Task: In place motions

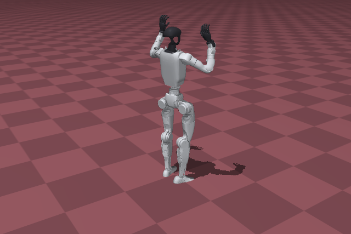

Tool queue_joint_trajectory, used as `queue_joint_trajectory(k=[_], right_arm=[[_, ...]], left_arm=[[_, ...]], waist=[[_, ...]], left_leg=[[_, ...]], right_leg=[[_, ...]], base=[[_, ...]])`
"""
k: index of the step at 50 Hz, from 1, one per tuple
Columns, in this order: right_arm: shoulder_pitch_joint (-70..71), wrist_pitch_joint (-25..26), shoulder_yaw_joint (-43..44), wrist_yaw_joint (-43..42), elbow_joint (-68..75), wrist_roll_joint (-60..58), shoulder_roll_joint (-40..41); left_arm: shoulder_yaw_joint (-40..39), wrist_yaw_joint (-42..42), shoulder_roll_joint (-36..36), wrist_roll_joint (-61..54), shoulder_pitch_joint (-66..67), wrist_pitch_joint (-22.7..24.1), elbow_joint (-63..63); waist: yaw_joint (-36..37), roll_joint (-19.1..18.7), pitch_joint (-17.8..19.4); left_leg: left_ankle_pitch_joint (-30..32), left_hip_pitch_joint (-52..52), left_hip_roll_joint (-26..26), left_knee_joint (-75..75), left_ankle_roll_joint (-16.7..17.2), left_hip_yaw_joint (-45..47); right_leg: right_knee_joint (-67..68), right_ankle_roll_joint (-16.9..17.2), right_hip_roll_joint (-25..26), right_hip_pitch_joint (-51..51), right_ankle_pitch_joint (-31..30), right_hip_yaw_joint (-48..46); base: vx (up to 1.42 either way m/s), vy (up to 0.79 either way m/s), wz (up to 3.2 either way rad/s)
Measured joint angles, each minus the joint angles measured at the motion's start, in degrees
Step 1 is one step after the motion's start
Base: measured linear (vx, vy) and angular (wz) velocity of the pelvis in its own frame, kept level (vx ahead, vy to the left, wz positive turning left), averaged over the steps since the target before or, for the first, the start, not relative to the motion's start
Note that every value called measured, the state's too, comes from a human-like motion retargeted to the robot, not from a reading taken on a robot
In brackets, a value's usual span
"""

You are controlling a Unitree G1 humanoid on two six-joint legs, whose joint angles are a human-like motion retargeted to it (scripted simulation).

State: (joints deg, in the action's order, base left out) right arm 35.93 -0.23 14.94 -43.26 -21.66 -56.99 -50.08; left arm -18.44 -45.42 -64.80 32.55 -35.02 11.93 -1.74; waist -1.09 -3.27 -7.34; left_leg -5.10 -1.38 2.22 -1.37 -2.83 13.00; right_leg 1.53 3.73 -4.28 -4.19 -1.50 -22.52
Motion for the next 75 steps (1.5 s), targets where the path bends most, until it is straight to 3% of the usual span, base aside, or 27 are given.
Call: queue_joint_trajectory(k=[6,11,13,15,18,24,33,37,40,45,53,60,63,71,73,75], right_arm=[[-2.42,6.81,9.53,-0.51,13.83,7.08,7.58],[-1.83,14.56,15.25,7.01,21.3,19.11,14.04],[-1.61,16.93,17.13,11.77,22.44,24.63,16.14],[-1.44,17.54,18.32,14.03,22.8,29.61,17.59],[-1.7,15.14,18.24,10.88,22.0,33.15,18.18],[-1.79,9.77,13.14,4.33,17.97,27.46,15.36],[1.41,-5.25,-1.59,-0.45,9.16,10.25,6.72],[3.74,-13.46,-7.48,-0.99,3.71,-2.0,1.53],[5.55,-15.51,-11.31,-0.79,0.66,-6.07,-1.3],[5.53,-14.86,-10.72,-1.07,-0.18,-6.36,-0.36],[1.96,-8.45,-2.38,-1.47,6.37,2.55,4.75],[1.8,0.52,5.29,-2.36,17.84,8.46,11.45],[1.99,3.42,8.5,-3.7,22.92,15.77,14.39],[1.91,3.55,14.38,-0.59,29.85,37.1,19.68],[1.59,3.42,14.72,-0.76,30.12,38.69,19.95],[1.16,2.96,14.31,-1.28,29.94,38.59,19.7]], left_arm=[[-12.45,10.44,6.95,-17.44,8.56,-1.48,18.68],[-17.5,15.5,12.89,-36.25,9.4,-14.43,30.0],[-19.78,14.05,14.56,-39.59,10.23,-16.22,31.58],[-21.59,10.84,15.31,-40.59,11.67,-13.36,31.44],[-21.9,3.92,14.73,-37.8,13.54,-7.21,29.97],[-18.22,4.25,12.35,-34.74,12.68,-5.14,22.73],[-3.58,4.61,4.35,-23.36,6.42,3.29,5.97],[5.05,4.46,0.82,-13.32,1.92,10.41,-0.99],[10.8,4.96,-0.71,-5.23,-1.81,15.45,-5.65],[11.49,2.97,-0.5,1.48,-3.83,14.23,-8.17],[1.19,2.49,1.98,-10.26,3.1,11.89,2.66],[-11.15,4.32,4.27,-17.51,12.36,6.76,18.43],[-15.13,5.62,7.25,-23.48,15.27,4.29,23.83],[-20.75,9.53,17.71,-47.51,13.81,-0.08,32.5],[-21.11,11.61,19.17,-54.53,13.21,0.69,32.16],[-21.23,12.65,19.54,-59.46,13.24,4.45,31.04]], waist=[[-0.03,-0.58,0.04],[-0.33,-0.71,0.36],[-0.52,-0.62,0.64],[-0.73,-0.5,1.03],[-0.87,-0.3,1.44],[-1.14,-0.04,1.35],[-1.07,-0.02,1.04],[-1.23,-0.18,0.94],[-1.19,-0.28,0.97],[-0.94,-0.21,1.09],[-1.4,-0.23,0.4],[-1.99,-0.78,0.11],[-2.17,-0.78,0.01],[-2.37,-0.29,0.05],[-2.29,-0.18,0.19],[-2.32,-0.11,0.31]], left_leg=[[-0.05,-0.1,0.11,0.0,-0.07,-0.03],[0.0,-0.29,0.22,-0.05,-0.1,-0.42],[0.04,-0.34,0.25,-0.07,-0.1,-0.6],[0.09,-0.4,0.28,-0.07,-0.12,-0.79],[0.16,-0.43,0.31,-0.04,-0.09,-0.96],[0.35,-0.25,0.38,0.05,-0.04,-1.22],[0.38,-0.33,0.5,0.03,-0.17,-1.35],[0.38,-0.35,0.49,0.05,-0.23,-1.35],[0.4,-0.39,0.5,0.08,-0.27,-1.34],[0.46,-0.37,0.65,0.19,-0.29,-1.21],[0.36,-0.16,0.96,0.29,-0.4,-1.09],[0.05,-0.36,0.86,0.44,-0.53,-0.51],[0.02,-0.38,0.88,0.51,-0.54,-0.52],[-0.02,-0.65,1.02,0.55,-0.55,-0.73],[-0.05,-0.76,0.98,0.56,-0.55,-0.72],[-0.08,-0.86,0.92,0.59,-0.55,-0.66]], right_leg=[[0.02,-0.01,-0.05,0.02,-0.04,0.22],[0.02,-0.04,-0.08,-0.36,0.03,-0.12],[0.02,-0.06,-0.08,-0.48,0.04,-0.29],[-0.01,-0.08,-0.06,-0.6,0.03,-0.45],[-0.04,-0.12,-0.05,-0.69,-0.01,-0.6],[-0.17,-0.17,-0.02,-0.6,-0.12,-0.78],[-0.08,-0.16,-0.03,-0.57,-0.15,-0.42],[-0.06,-0.14,0.03,-0.51,-0.17,-0.23],[-0.06,-0.11,0.04,-0.49,-0.21,-0.06],[-0.05,-0.13,-0.05,-0.25,-0.31,0.32],[-0.13,-0.23,-0.13,0.32,-0.42,1.02],[0.0,-0.3,0.1,0.85,-0.52,2.24],[0.01,-0.29,0.1,0.93,-0.51,2.37],[0.0,-0.32,0.04,0.68,-0.46,2.39],[0.02,-0.33,0.09,0.6,-0.45,2.46],[0.03,-0.34,0.16,0.55,-0.44,2.55]], base=[[0.0,0.0,0.0],[0.0,0.0,0.0],[0.0,0.0,0.0],[0.0,0.0,0.0],[0.0,0.0,0.0],[0.0,0.0,0.0],[0.0,0.0,0.0],[0.0,0.0,0.0],[0.0,0.0,0.0],[0.0,0.0,0.0],[0.0,0.0,0.0],[0.0,0.0,0.0],[0.0,0.0,0.0],[0.0,0.0,0.0],[0.0,0.0,0.0],[0.0,0.0,0.0]])
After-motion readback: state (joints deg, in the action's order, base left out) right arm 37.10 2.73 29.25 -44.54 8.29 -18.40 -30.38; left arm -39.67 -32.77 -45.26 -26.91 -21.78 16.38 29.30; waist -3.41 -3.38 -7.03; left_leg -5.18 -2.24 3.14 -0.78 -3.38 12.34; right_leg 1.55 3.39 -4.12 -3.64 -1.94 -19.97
